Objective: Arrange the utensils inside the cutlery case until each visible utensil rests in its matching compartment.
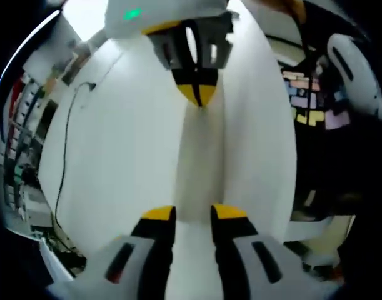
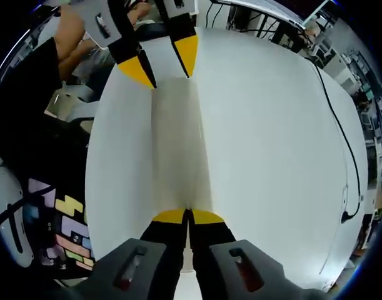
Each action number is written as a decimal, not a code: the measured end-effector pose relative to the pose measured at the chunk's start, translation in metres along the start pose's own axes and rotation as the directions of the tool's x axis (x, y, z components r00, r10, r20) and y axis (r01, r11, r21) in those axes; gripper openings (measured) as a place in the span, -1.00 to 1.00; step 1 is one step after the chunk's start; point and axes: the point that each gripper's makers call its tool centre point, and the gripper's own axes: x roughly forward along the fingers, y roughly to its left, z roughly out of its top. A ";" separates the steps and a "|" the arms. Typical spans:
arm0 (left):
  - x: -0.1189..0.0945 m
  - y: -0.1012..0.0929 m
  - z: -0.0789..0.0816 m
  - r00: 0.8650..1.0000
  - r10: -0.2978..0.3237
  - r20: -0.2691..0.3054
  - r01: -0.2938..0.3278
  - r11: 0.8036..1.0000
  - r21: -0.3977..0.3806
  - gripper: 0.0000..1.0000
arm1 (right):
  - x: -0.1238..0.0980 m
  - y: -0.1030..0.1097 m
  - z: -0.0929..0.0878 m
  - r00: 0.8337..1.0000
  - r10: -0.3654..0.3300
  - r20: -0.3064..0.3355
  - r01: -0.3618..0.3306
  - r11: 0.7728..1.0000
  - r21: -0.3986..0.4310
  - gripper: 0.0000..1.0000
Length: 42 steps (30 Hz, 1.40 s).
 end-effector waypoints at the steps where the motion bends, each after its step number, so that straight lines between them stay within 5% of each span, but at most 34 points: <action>1: 0.002 -0.001 -0.001 1.000 -0.007 -0.006 0.007 1.000 0.002 -0.53 | 0.000 0.000 0.000 1.000 0.001 0.002 -0.001 1.000 0.001 -1.00; 8: 0.010 -0.001 -0.009 0.998 -0.029 -0.055 0.028 1.000 -0.003 -0.53 | 0.002 0.005 -0.001 1.000 0.004 0.005 -0.004 1.000 -0.001 -1.00; 19: 0.011 -0.002 -0.012 0.992 -0.099 -0.074 0.090 0.988 -0.123 -0.61 | 0.001 0.000 0.000 1.000 0.015 0.002 -0.015 1.000 0.009 -1.00; 25: 0.011 -0.004 -0.012 0.987 -0.140 -0.076 0.129 0.982 -0.136 -0.61 | -0.002 -0.002 0.001 0.997 0.039 0.068 -0.041 0.999 0.019 -1.00; 38: 0.014 -0.006 -0.009 0.975 -0.161 -0.154 0.143 0.982 -0.120 -0.62 | -0.014 -0.012 -0.052 1.000 -0.010 -0.001 0.010 1.000 -0.001 -1.00; 42: 0.017 -0.014 -0.006 0.971 -0.153 -0.184 0.135 0.985 -0.106 -0.62 | -0.014 -0.010 -0.054 0.999 -0.002 0.042 0.001 1.000 0.015 -1.00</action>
